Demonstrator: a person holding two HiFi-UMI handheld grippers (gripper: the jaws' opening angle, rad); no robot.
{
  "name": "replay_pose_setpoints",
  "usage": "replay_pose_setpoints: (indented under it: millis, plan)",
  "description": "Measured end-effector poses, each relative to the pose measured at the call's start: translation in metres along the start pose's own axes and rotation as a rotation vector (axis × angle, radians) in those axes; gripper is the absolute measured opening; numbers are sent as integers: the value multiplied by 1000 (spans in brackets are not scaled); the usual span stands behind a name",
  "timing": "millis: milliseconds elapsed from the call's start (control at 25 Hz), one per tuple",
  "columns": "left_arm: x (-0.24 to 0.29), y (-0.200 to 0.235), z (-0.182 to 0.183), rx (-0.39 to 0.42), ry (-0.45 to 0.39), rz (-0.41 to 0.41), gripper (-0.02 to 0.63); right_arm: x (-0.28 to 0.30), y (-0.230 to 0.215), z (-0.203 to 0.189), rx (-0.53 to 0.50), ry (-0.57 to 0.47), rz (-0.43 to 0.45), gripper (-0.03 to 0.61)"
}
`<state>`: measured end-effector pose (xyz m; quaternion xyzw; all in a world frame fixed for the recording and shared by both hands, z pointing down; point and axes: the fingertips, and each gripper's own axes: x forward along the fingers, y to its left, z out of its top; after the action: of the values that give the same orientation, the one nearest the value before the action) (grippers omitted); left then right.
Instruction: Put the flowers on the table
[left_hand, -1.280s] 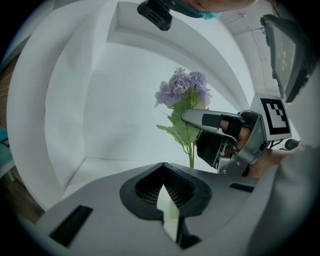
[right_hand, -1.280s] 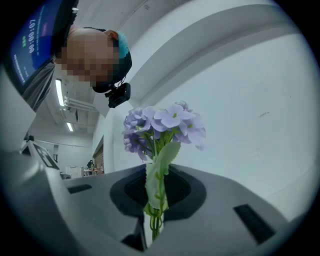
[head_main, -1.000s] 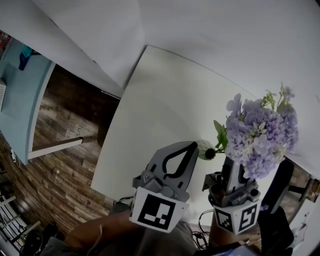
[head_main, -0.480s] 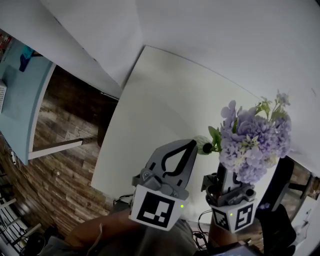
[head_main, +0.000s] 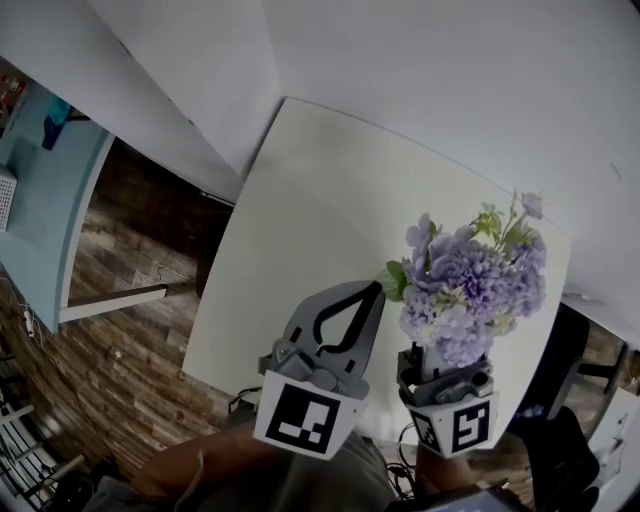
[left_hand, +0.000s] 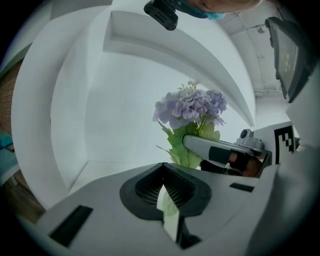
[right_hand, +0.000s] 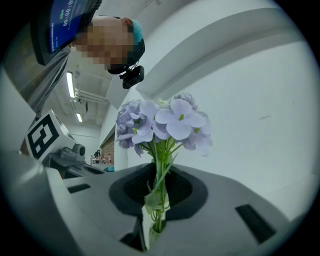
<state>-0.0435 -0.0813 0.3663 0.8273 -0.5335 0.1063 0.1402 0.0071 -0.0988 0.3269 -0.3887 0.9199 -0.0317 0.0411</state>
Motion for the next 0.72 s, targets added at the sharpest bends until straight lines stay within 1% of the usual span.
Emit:
replay_pose_setpoints:
  millis: [320,520,720]
  plan:
    - [-6,-2,9,19,8,7,8,2,1,-6,-33,36,8,58]
    - [-31,2,-2,39,-12,10,8,-5,26,-15,-61,20,2,61]
    - [-40,3,0,49,-28,11,8,-8,36,-19,-108,43,6,87]
